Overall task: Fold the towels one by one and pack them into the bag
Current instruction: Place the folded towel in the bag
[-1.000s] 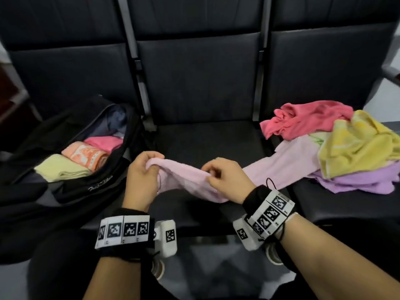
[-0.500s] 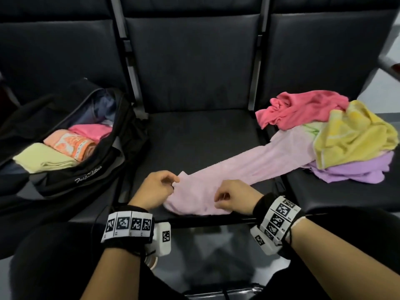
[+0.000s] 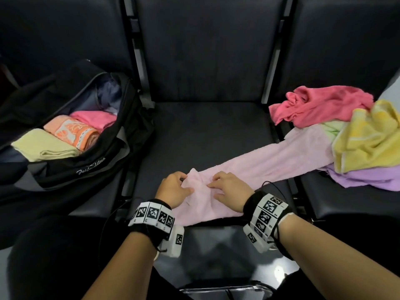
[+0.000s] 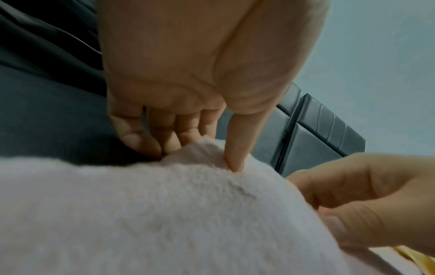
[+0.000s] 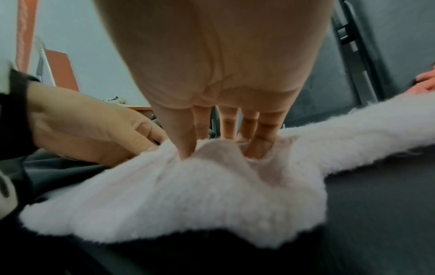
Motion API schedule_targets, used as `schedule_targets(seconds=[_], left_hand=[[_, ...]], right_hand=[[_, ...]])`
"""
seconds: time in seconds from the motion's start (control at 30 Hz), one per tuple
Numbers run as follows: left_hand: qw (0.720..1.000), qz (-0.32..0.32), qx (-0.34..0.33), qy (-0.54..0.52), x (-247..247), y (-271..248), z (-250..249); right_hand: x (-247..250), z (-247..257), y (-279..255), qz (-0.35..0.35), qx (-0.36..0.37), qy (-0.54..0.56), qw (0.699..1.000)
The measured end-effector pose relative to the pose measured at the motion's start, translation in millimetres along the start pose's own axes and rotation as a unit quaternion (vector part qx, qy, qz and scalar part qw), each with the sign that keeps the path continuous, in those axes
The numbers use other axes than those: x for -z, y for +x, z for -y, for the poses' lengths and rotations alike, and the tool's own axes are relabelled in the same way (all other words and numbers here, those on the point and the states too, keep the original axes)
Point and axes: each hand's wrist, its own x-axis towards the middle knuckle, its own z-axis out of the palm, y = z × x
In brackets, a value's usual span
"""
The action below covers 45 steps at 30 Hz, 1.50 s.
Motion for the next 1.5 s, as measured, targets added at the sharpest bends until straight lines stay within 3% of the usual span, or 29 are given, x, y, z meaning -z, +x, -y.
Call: schedule_targets(seconds=[0.23,0.47,0.53,0.7,0.77,0.87,0.97,1.03,1.13,1.23,1.33,1.43,1.5], left_hand=[[0.991,-0.04,-0.082,-0.095,13,-7,-3],[0.975,-0.091,-0.167,-0.114,35,-21,-17],[0.97,-0.117,-0.185,-0.104,40,-25,-21],[0.957,-0.104,-0.19,-0.191,48,-33,-30],[0.937,-0.146,-0.195,-0.251,52,-34,-33],[0.888,-0.223,-0.199,-0.35,68,-32,-33],[0.847,-0.282,-0.207,-0.4,91,-31,-28],[0.825,-0.315,-0.208,-0.42,107,-31,-21],[0.807,-0.384,-0.175,-0.412,124,-31,-8],[0.819,-0.427,-0.11,-0.368,128,-25,4],[0.87,-0.381,-0.054,-0.31,113,-20,7],[0.897,-0.305,-0.053,-0.316,94,-24,-13],[0.915,-0.236,-0.099,-0.311,84,-32,-33]], right_hand=[[-1,1,-4,-0.031,-0.002,0.038,0.999],[15,18,-11,-0.233,0.079,0.163,0.955],[24,25,-12,-0.249,0.082,0.193,0.946],[44,40,-17,-0.237,0.088,0.26,0.932],[49,42,-18,-0.231,0.096,0.254,0.934],[50,38,-21,-0.167,0.103,0.241,0.95],[49,28,-24,-0.114,0.115,0.147,0.976],[54,21,-25,-0.126,0.106,0.066,0.984],[69,2,-30,-0.161,0.06,0.041,0.984],[86,-14,-34,-0.27,0.006,0.082,0.959],[97,-9,-35,-0.351,0.005,0.155,0.924],[98,13,-32,-0.345,0.032,0.211,0.914],[96,30,-32,-0.316,0.059,0.227,0.919]])
